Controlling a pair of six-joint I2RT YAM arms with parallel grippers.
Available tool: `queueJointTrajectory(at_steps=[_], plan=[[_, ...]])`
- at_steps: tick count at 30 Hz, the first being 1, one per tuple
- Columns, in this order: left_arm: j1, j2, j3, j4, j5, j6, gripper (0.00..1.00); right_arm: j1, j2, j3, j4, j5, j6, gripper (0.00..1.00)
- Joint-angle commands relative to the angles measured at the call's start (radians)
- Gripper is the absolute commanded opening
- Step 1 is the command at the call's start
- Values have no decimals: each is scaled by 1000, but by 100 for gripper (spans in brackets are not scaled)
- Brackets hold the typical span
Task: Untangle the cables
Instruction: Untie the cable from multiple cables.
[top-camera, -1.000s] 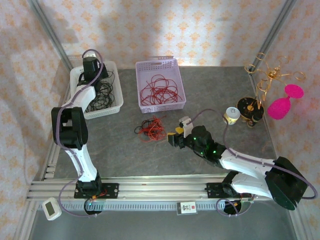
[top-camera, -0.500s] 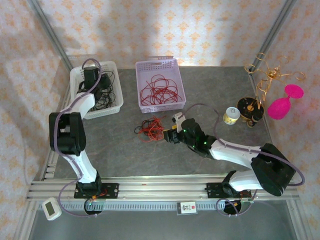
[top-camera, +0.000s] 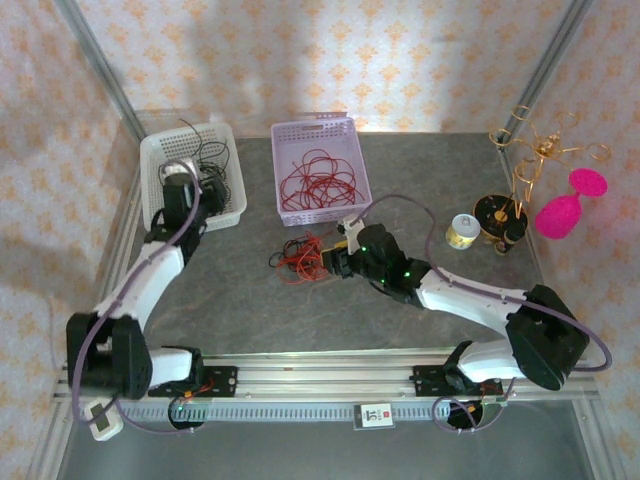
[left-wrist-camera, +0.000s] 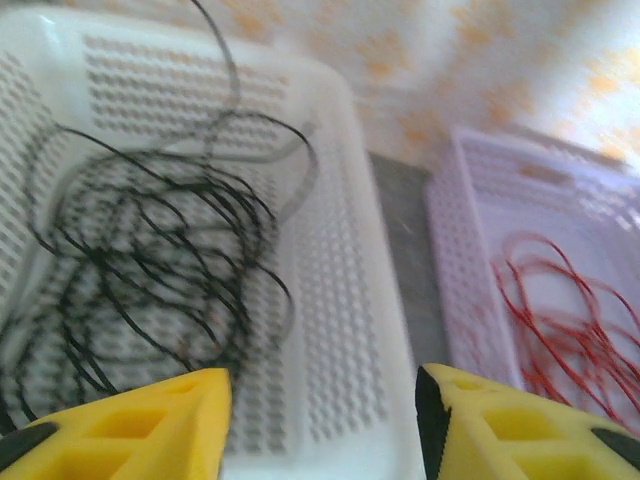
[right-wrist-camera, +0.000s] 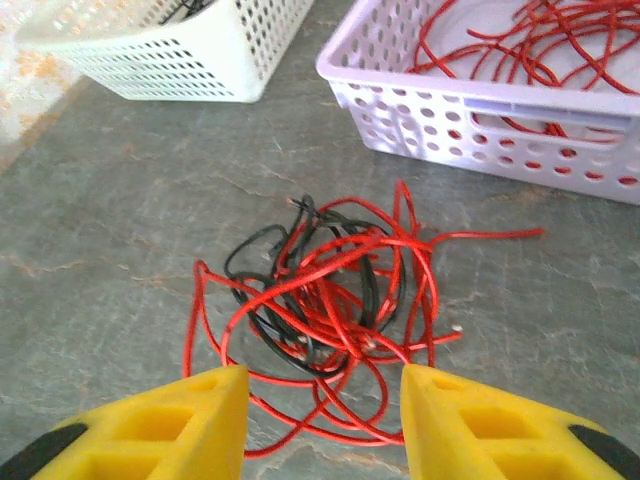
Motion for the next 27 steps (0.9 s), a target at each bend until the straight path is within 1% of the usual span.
queueJointTrajectory(at_steps=[1,4,6,10,12,18,23,27], plan=[[-74,-123,-113,-8,74,-38,51,8,28,44,-43,-37,-26,43],[-120,-225,-215,-2,172,-66,47,8,56,64,-72,-3,-61,42],[-151,-271,-267,1,206,-108,44,7,77,89,-92,-9,-67,42],[-189,-333,-372,48,230,-175,43,10,114,118,-100,-128,-59,40],[-189,-340,-411,80,236,-192,43,25,131,125,-106,-160,-65,39],[-189,-286,-429,137,262,-193,42,88,165,139,-79,-136,-68,39],[-189,-262,-428,151,276,-185,42,91,214,154,-37,-101,-64,40],[-189,-279,-435,141,274,-178,42,91,271,181,-31,-130,-61,40]])
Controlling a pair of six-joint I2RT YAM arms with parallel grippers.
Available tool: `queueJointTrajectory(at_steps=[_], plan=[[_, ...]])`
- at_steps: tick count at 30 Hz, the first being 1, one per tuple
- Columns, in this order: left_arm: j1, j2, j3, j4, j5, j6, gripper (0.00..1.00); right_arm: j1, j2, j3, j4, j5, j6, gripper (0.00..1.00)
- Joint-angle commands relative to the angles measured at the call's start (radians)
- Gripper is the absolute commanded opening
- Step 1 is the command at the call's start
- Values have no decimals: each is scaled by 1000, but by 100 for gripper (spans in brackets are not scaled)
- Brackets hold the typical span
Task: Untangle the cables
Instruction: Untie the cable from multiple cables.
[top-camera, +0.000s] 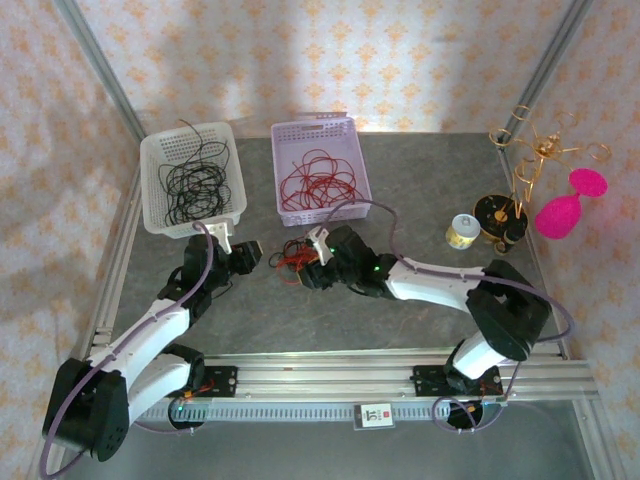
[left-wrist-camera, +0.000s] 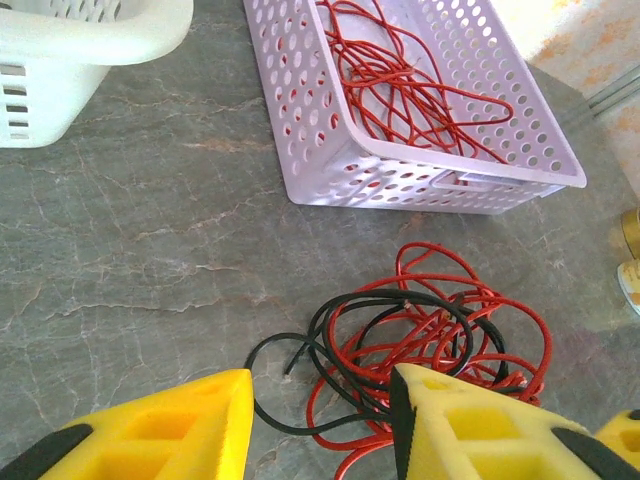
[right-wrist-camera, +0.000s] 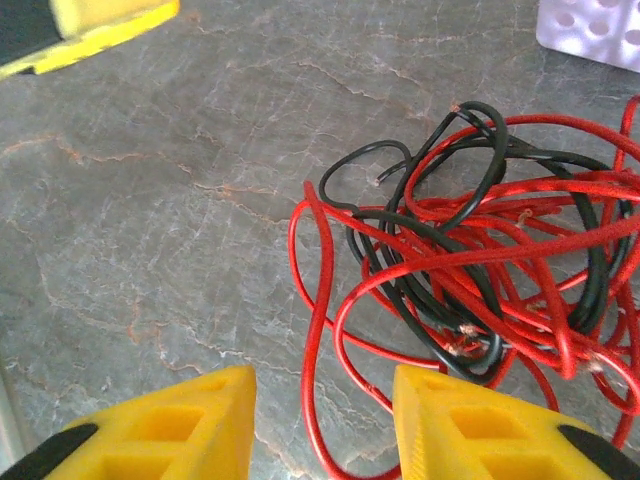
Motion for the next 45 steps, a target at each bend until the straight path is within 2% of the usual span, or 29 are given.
queueJointTrajectory(at_steps=[1,4,8,10,12,17,23,26,29,32,35,39,45], plan=[[-2,-21,-9,33,18,-5,42,-1,44,42,32,-15,-7,38],[-2,-35,-10,17,20,8,42,1,69,46,38,-24,2,31],[-3,-43,1,3,43,26,42,1,71,52,13,24,16,14],[-3,-43,14,-6,60,40,42,1,43,62,-30,69,18,6],[-3,-46,27,-24,77,59,42,1,1,68,-63,90,17,2],[-2,-63,77,-66,138,97,43,1,-117,81,-152,88,15,0],[-10,-111,114,-34,277,120,47,0,-208,141,-244,85,-21,0],[-44,-134,130,11,333,153,47,1,-243,192,-289,70,-55,0],[-108,-171,91,163,377,203,53,-4,-267,238,-324,56,-82,0],[-157,-182,23,390,429,215,62,-18,-275,286,-369,14,-102,0],[-181,-141,-9,536,427,253,66,-35,-286,309,-398,-42,-119,0],[-184,-32,64,465,445,363,65,-60,-302,319,-416,-120,-127,0],[-189,69,80,508,511,423,64,-103,-324,321,-419,-205,-140,0]])
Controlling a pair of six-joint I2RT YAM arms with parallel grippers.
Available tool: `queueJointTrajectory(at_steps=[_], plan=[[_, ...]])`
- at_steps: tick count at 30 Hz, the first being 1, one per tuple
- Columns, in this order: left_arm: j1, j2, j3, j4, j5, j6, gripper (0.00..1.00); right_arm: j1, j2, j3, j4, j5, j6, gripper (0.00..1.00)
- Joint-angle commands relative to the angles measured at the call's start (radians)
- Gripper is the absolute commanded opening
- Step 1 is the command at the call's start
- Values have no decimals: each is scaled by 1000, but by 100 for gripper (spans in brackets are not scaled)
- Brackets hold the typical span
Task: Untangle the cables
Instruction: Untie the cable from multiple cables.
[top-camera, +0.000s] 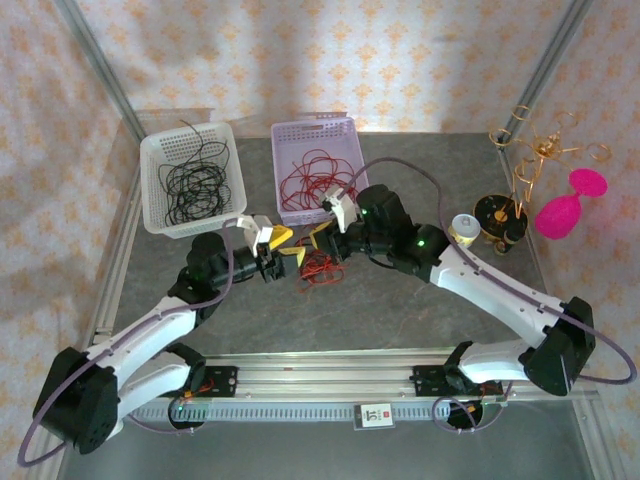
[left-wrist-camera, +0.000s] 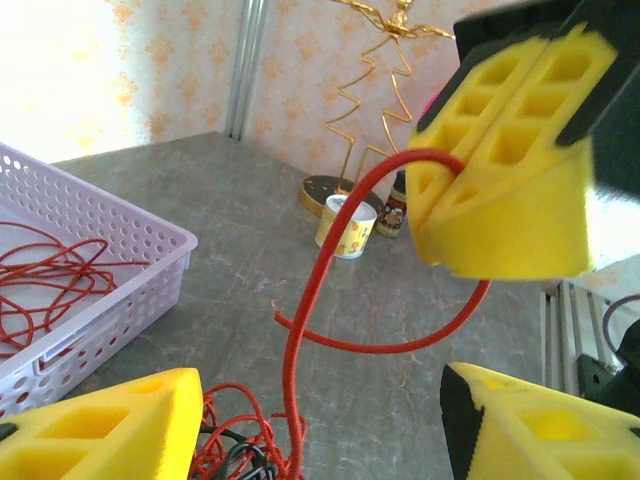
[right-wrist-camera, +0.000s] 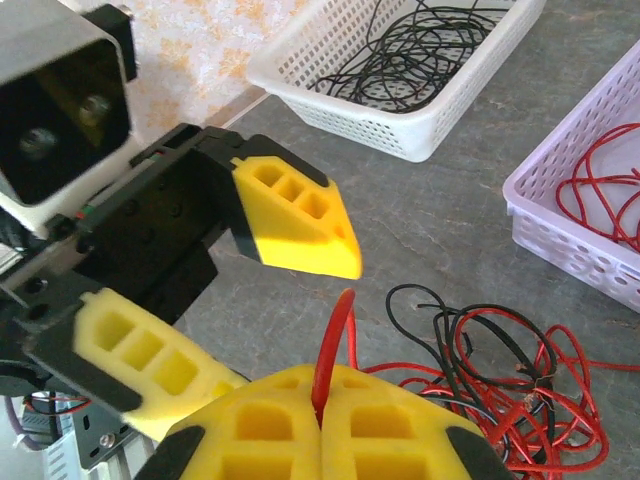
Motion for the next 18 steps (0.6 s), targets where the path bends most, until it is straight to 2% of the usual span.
queueJointTrajectory(at_steps=[1,5,8,9,11,12,14,18], plan=[[-11,40,41,96,69,73,64,-17,-31,39,-19,-84,-32,0],[-19,120,73,102,77,97,60,-22,-11,76,-57,-145,-66,0],[-31,174,107,110,78,98,49,-23,9,107,-83,-167,-94,0],[-37,187,119,111,59,98,40,-23,13,113,-88,-164,-102,0],[-47,192,128,106,-35,95,10,-23,12,121,-94,-137,-114,0],[-52,185,124,108,-99,89,0,-24,7,120,-93,-95,-120,0],[-61,160,110,126,-175,62,0,-23,-8,107,-76,53,-126,9],[-78,96,120,75,-175,27,0,-23,-67,3,43,395,-144,10]])
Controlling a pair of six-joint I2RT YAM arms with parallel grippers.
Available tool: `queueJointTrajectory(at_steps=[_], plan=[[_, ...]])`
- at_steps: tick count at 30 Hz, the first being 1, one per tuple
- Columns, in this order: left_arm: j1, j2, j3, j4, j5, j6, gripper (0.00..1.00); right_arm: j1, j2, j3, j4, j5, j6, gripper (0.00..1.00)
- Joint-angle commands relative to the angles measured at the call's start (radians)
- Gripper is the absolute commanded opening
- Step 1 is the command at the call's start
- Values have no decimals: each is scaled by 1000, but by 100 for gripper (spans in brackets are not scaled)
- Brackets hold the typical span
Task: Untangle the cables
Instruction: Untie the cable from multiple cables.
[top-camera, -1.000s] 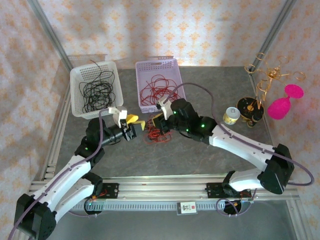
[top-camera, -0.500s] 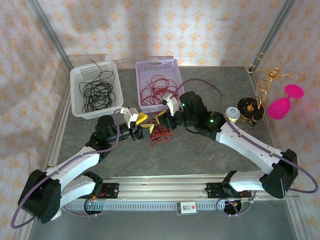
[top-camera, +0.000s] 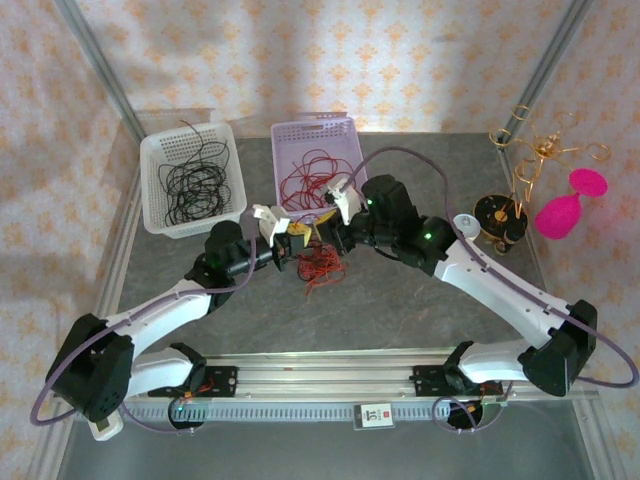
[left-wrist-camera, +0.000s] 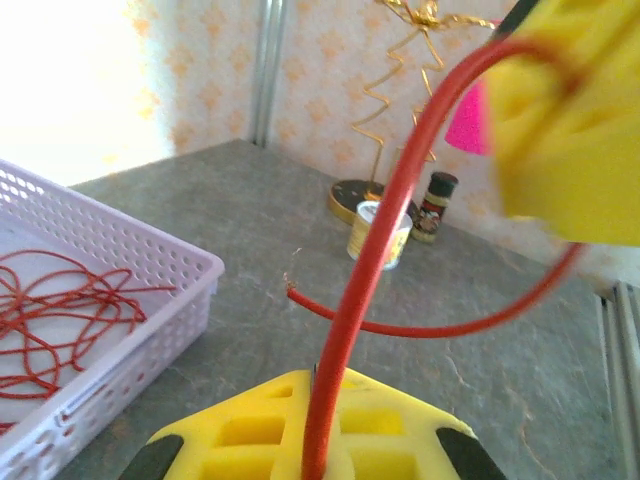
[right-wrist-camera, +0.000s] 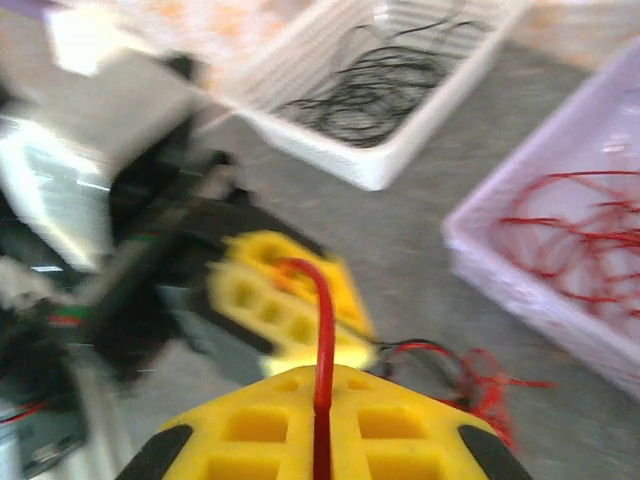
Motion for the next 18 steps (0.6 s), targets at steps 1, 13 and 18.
queueJointTrajectory(at_steps=[1,13,18], plan=[[-25,-64,34,-9,-59,-28,0,-4,-70,-83,128,323,-36,10],[-74,-223,238,-332,-239,-140,0,-32,-112,-346,451,503,52,41],[-73,-243,304,-363,-290,-216,0,-78,-175,-449,497,371,135,51]])
